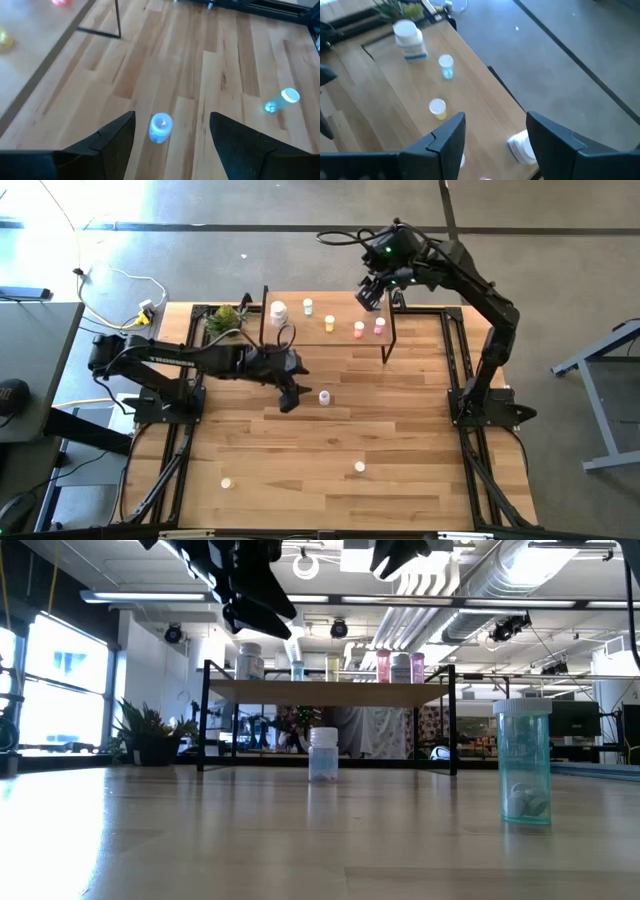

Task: Pick and place medicine bottles onto shelf by color
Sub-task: Put the transparent pill bottle on the shelf

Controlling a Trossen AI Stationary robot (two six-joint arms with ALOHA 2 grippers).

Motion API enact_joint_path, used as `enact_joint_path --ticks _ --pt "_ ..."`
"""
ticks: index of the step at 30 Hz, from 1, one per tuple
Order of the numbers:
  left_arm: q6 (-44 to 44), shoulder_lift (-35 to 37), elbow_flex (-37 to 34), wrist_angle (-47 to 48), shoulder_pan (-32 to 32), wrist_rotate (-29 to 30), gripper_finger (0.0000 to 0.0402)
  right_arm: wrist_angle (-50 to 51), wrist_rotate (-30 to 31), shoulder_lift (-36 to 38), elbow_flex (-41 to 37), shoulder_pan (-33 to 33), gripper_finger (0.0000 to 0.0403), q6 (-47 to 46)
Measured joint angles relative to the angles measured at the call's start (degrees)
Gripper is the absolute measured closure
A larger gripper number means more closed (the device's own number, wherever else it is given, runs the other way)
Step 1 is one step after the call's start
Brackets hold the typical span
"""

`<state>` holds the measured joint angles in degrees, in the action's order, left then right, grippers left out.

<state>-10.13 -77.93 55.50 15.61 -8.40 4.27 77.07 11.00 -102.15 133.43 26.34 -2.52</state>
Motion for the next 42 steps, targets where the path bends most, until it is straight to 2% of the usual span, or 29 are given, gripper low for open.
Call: enact_joint_path --ticks 6,22,27,42 --pt "3.0 -2.4 -3.5 -7.1 3.1 5.6 0.0158 1.6 0.0 0.0 0.0 0.3 0.0202 0.0" --pt "0.6 -20.3 -3.3 -18.9 4.0 7.3 0.0158 1.6 0.0 0.0 0.0 0.3 0.0202 0.0" --pt "-1.0 -22.8 -3.3 -19.3 4.1 9.0 0.0158 1.6 0.0 0.0 -0.1 0.3 0.0202 0.0" --pt "-1.7 -25.5 -3.3 -23.5 3.9 8.4 0.0164 2.0 0.0 0.0 -0.1 0.3 0.0202 0.0"
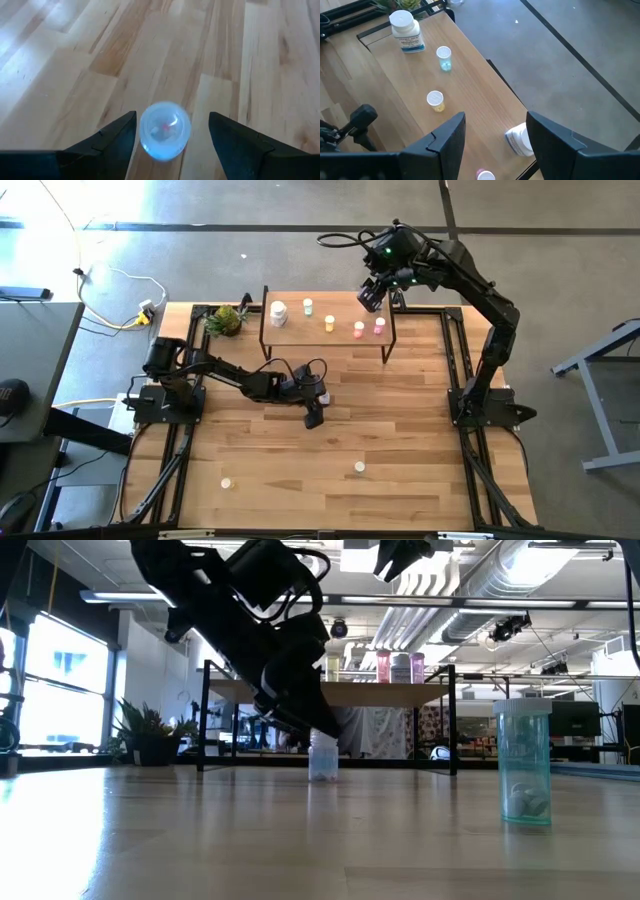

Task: Pick and place medicine bottles onto shelf by color
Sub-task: Put the transparent pill bottle on the shelf

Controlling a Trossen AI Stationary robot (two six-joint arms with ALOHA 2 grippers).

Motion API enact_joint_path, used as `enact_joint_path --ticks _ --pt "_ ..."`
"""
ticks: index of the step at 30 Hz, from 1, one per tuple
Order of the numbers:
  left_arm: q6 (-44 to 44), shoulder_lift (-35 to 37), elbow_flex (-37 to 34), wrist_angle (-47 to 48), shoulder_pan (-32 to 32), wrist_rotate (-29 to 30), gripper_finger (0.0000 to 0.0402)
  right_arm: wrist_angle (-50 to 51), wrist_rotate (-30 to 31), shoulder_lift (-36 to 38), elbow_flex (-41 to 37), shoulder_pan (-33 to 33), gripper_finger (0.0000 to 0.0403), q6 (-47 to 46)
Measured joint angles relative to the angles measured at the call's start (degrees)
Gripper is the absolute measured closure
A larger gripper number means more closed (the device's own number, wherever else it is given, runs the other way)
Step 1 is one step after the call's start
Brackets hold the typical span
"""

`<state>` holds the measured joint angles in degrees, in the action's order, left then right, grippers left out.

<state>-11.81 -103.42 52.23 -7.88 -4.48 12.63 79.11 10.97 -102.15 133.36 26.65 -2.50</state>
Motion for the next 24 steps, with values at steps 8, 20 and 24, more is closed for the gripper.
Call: enact_joint_path --ticks 8,20,24 --pt "2.6 0.0 0.0 1.4 0.0 1.5 0.0237 0.0 0.0 0.0 0.0 0.0 0.0202 0.0" --pt "2.9 1.1 0.0 1.3 0.0 -0.4 0.0262 0.0 0.0 0.0 0.0 0.0 0.0202 0.0" --pt "3.0 4.2 0.5 4.6 0.0 -0.4 0.0260 0.0 0.0 0.0 0.0 0.0 0.0202 0.0"
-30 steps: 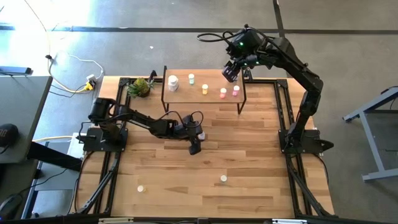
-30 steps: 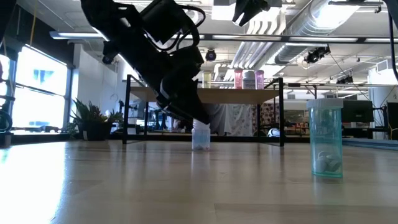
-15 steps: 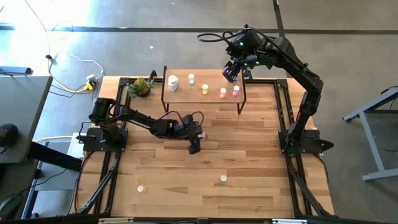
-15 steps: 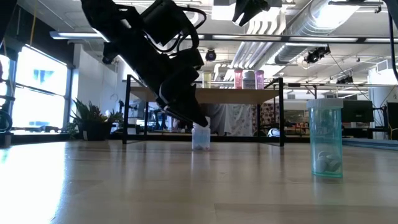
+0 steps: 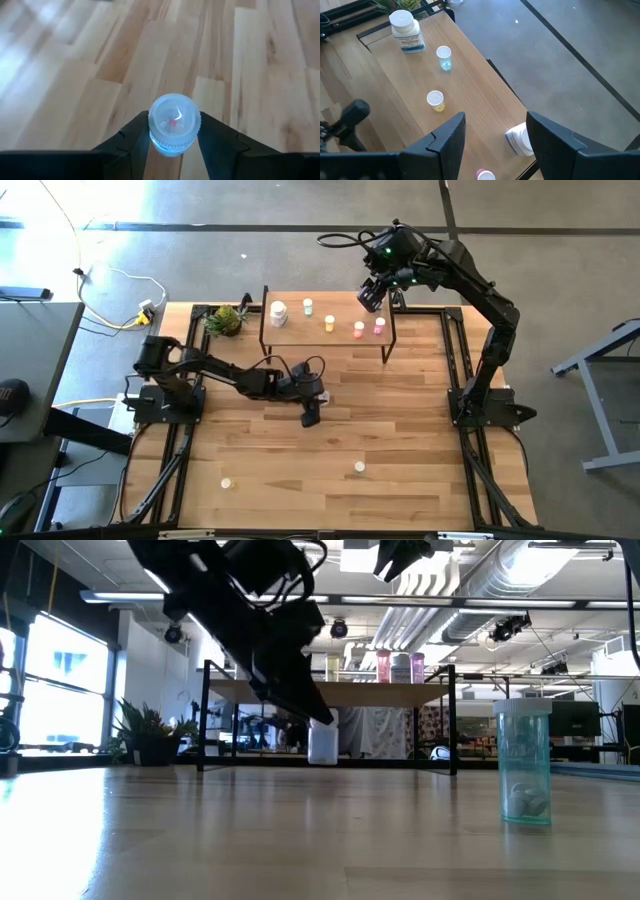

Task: Pick and place medicine bottles onto shelf by color
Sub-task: Put the transparent pill bottle on the shelf

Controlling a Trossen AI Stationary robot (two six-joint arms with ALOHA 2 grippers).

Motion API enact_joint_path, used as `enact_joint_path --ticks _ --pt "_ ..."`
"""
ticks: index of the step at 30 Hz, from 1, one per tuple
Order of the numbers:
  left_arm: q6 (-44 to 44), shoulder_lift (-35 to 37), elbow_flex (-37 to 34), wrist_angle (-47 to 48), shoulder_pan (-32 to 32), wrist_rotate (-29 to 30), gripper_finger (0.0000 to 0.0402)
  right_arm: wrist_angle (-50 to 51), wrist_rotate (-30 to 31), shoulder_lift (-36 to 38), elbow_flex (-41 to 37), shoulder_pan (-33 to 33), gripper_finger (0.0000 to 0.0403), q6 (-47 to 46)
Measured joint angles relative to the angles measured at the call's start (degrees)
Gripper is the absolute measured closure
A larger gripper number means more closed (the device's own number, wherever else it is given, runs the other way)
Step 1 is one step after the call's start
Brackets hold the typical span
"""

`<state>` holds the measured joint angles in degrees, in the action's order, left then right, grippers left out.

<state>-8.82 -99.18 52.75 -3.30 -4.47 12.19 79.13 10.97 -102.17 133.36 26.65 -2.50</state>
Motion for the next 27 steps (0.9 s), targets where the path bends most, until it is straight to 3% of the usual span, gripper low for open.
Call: enact_joint_path --ticks 14,18,27 --pt "0.0 19.0 2.0 17.0 -3.5 2.2 0.0265 0.4 0.0 0.0 0.0 0.0 0.0202 0.0" --pt "1.8 24.7 2.0 17.0 -6.4 2.6 0.0264 0.4 0.0 0.0 0.0 0.0 0.0202 0.0" --pt "12.5 34.5 2.0 16.2 -15.6 10.1 0.0265 0.4 0.0 0.0 0.0 0.0 0.0202 -0.1"
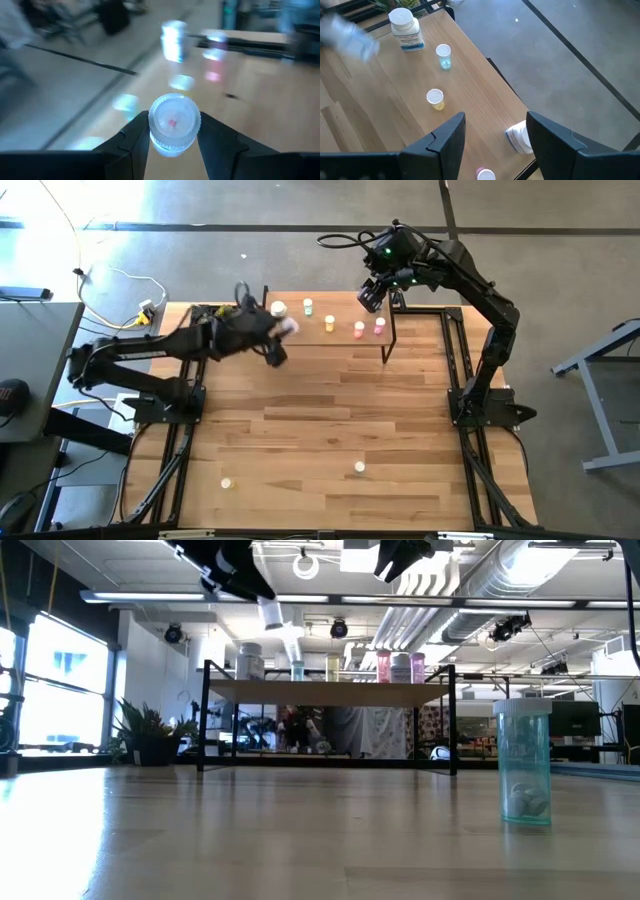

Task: Pick and place medicine bottles onto shelf by color
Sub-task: Put the transparent pill bottle on the shelf

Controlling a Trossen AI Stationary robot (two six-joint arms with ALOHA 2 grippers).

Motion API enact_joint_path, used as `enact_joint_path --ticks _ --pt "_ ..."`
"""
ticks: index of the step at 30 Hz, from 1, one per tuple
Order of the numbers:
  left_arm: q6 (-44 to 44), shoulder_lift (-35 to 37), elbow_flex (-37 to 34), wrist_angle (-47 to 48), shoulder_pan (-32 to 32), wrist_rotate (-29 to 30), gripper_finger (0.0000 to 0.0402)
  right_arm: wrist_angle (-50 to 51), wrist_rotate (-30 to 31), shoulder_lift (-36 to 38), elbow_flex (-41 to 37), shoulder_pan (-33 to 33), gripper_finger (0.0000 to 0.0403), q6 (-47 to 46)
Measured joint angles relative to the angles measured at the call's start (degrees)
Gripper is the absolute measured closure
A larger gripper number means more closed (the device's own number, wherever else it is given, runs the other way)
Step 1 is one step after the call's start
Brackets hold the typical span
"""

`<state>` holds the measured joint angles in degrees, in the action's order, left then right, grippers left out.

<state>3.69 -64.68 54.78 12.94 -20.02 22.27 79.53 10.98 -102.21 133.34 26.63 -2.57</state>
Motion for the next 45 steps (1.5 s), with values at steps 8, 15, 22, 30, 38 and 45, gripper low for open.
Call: enact_joint_path --ticks 8,15,22,30,38,45 --pt "7.1 1.8 0.0 -5.9 -13.3 -0.8 0.0265 0.0 0.0 0.0 0.0 0.0 0.0202 -1.8" --pt "7.4 0.8 0.0 -5.3 -24.4 -11.0 0.0265 0.0 0.0 0.0 0.0 0.0 0.0202 -3.6" --pt "2.5 -1.1 1.2 -2.1 -30.8 -18.1 0.0265 0.0 0.0 0.0 0.0 0.0 0.0202 -5.1" --pt "4.0 -8.8 9.4 5.7 -33.2 -21.9 0.0265 -0.8 0.0 -0.1 0.0 0.0 0.0202 -5.8" --pt "6.0 -13.5 12.6 9.8 -35.4 -27.5 0.0265 -0.9 0.0 -0.1 0.0 0.0 0.0202 -6.6" --pt "6.0 -16.2 12.5 11.1 -35.4 -30.6 0.0265 -0.9 0.0 -0.1 0.0 0.0 0.0202 -6.6"
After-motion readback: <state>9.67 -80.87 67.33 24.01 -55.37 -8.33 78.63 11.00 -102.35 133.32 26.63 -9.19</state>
